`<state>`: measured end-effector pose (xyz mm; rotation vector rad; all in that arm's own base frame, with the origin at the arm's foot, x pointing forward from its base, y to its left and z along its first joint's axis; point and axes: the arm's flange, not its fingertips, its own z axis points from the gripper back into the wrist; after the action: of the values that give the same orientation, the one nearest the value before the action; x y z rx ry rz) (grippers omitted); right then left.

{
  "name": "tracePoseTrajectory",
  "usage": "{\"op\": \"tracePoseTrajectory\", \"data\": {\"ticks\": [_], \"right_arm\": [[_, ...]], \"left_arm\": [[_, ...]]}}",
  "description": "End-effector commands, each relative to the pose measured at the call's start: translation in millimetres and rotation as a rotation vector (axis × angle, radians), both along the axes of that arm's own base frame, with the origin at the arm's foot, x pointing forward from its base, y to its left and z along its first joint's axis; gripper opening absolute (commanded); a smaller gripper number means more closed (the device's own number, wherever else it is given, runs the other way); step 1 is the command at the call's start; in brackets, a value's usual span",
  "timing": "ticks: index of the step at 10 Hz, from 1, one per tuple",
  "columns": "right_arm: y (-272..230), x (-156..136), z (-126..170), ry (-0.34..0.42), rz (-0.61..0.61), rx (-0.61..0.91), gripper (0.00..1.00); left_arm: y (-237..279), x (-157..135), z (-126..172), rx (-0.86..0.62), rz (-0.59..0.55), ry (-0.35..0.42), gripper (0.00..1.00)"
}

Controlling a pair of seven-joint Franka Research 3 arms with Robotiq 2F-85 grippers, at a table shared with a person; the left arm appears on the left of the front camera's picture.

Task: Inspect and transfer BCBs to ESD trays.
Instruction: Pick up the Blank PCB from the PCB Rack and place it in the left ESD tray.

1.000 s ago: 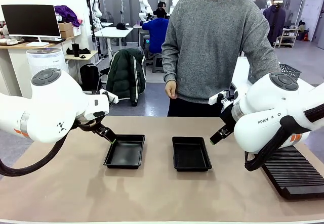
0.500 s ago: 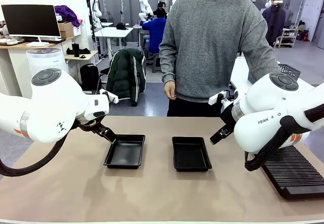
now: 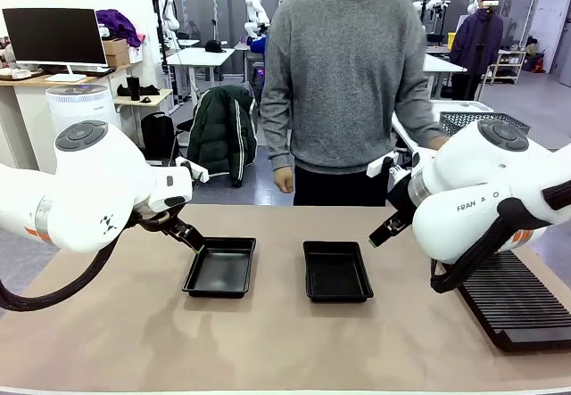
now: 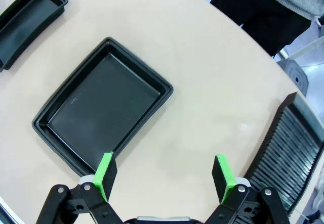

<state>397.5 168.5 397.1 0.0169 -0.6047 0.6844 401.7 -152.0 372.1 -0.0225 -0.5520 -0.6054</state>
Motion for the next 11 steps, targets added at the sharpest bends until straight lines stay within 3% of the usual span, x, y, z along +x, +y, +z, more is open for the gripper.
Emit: {"op": "tracePoseTrajectory", "data": {"ticks": [1,7,9,11], "right_arm": [[-10.8,-0.8,39.8,-0.021,0.061,-0.032,1.00],[-58.4,4.0,183.3,-0.069,0.251,-0.150,1.00],[-81.0,8.2,215.1,-0.045,0.349,-0.216,1.00],[-104.6,10.6,236.5,-0.001,0.525,-0.299,1.00]], "left_arm": [[0.3,0.1,-0.1,0.000,0.001,0.000,1.00],[0.3,0.1,-0.1,0.000,0.001,0.000,1.00],[0.3,0.1,-0.1,0.000,0.001,0.000,1.00],[0.3,0.1,-0.1,0.000,0.001,0.000,1.00]]}}
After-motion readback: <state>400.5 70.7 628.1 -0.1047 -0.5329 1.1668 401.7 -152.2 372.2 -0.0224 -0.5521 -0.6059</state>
